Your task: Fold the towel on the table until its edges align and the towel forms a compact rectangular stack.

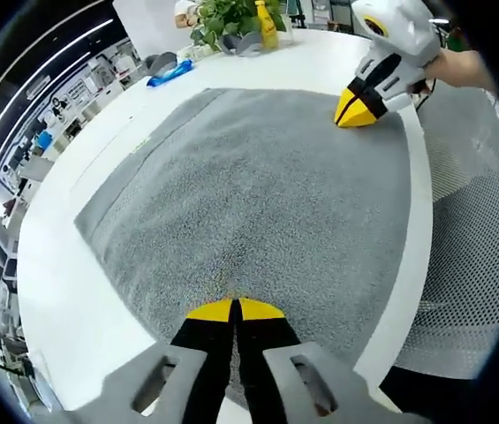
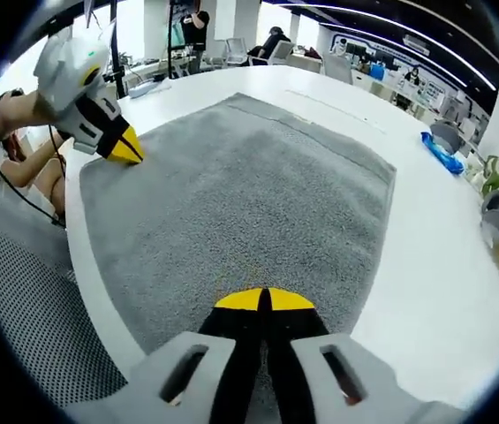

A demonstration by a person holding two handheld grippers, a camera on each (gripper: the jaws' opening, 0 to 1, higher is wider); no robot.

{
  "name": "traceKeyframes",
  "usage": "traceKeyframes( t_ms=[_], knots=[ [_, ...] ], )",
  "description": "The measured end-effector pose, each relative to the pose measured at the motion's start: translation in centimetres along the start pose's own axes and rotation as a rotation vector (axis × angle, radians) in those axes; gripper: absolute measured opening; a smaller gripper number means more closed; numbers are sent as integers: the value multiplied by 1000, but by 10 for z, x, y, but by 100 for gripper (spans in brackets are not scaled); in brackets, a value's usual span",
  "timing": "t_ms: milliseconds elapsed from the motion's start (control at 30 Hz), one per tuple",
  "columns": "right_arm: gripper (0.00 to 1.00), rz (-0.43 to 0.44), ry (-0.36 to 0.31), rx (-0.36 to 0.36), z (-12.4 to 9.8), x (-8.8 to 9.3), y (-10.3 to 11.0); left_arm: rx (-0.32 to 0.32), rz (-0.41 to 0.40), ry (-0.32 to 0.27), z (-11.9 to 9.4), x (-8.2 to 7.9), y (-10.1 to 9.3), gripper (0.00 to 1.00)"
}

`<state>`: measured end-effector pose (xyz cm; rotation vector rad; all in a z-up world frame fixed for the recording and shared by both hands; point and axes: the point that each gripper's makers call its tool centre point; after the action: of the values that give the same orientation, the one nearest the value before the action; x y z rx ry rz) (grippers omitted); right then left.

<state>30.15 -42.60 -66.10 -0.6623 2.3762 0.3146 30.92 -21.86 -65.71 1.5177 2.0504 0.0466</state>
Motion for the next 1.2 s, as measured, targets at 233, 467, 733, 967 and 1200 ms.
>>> traceKeyframes(
  t_ms=[233,467,733,967,1200],
  knots=[
    [0,46,-13,-23,0,0,1,-19,-28,-37,1,1,3,0],
    [0,68,-29,-32,0,0,1,-17,-54,-84,0,3,4,0],
    [0,96,-66,-68,-2,-1,0,-77,-125,-196,-2,2,3,1],
    [0,72,-77,-71,-1,-2,3,-107,-144,-225,-2,2,4,1],
    [0,55,-74,-73,-1,-1,2,-101,-149,-211,-1,1,4,1]
  ],
)
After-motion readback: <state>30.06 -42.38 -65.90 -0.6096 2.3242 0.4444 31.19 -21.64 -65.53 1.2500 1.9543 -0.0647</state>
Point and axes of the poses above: the point that each gripper's makers call its tool centre point, and the gripper's own axes: z roughly forward along the fingers, y roughly to its left, x roughly out of its underside, and after that the axes turned 12 degrees about z, right-handed
